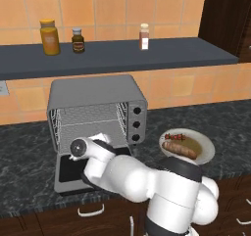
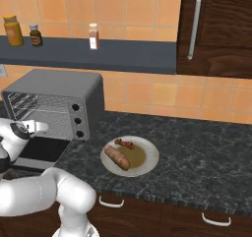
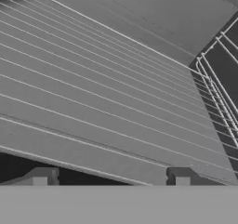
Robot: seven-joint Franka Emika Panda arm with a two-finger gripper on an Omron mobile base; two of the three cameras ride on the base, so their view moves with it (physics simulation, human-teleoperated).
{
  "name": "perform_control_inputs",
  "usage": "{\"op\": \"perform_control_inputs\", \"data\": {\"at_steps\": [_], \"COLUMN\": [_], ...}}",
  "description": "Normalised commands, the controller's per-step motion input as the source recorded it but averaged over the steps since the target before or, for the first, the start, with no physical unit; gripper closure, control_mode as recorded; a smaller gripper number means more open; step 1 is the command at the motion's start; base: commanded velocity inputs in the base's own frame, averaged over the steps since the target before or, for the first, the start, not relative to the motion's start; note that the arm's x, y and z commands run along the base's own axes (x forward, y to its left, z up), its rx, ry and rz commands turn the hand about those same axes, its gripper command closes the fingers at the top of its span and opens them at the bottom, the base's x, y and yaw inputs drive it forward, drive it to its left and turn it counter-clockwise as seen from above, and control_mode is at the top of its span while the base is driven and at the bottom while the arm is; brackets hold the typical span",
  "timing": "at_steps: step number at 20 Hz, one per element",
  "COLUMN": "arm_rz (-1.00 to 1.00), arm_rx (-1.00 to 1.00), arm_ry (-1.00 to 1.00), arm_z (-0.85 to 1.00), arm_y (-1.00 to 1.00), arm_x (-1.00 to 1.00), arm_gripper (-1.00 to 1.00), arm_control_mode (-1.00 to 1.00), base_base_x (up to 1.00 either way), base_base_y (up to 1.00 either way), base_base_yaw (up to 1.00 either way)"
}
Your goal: Pick up the kebab skewer and baguette bread, and place them inside the toaster oven. Close the toaster oven door and start by setting the timer.
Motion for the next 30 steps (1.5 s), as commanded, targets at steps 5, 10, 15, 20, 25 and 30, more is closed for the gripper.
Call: {"op": "perform_control_inputs", "data": {"at_steps": [5, 10, 15, 20, 25, 30], "arm_rz": [-0.24, -0.22, -0.15, -0.07, -0.03, 0.0], "arm_rx": [0.11, 0.11, 0.09, 0.12, 0.1, 0.05], "arm_ry": [0.05, 0.03, 0.01, 0.01, 0.06, 0.01], "arm_z": [0.03, 0.0, 0.14, 0.59, 0.5, 0.03], "arm_y": [-0.05, -0.09, -0.12, -0.06, -0.17, -0.19], "arm_x": [-0.39, -0.38, -0.12, -0.59, -0.08, 0.1], "arm_gripper": [1.0, 1.0, 1.0, 1.0, 1.0, -1.0], "arm_control_mode": [-1.0, -1.0, -1.0, -1.0, -1.0, -1.0], "base_base_x": [0.0, 0.0, 0.0, 0.0, 0.0, 0.0], "base_base_y": [0.0, 0.0, 0.0, 0.0, 0.0, 0.0], "base_base_yaw": [0.0, 0.0, 0.0, 0.0, 0.0, 0.0]}}
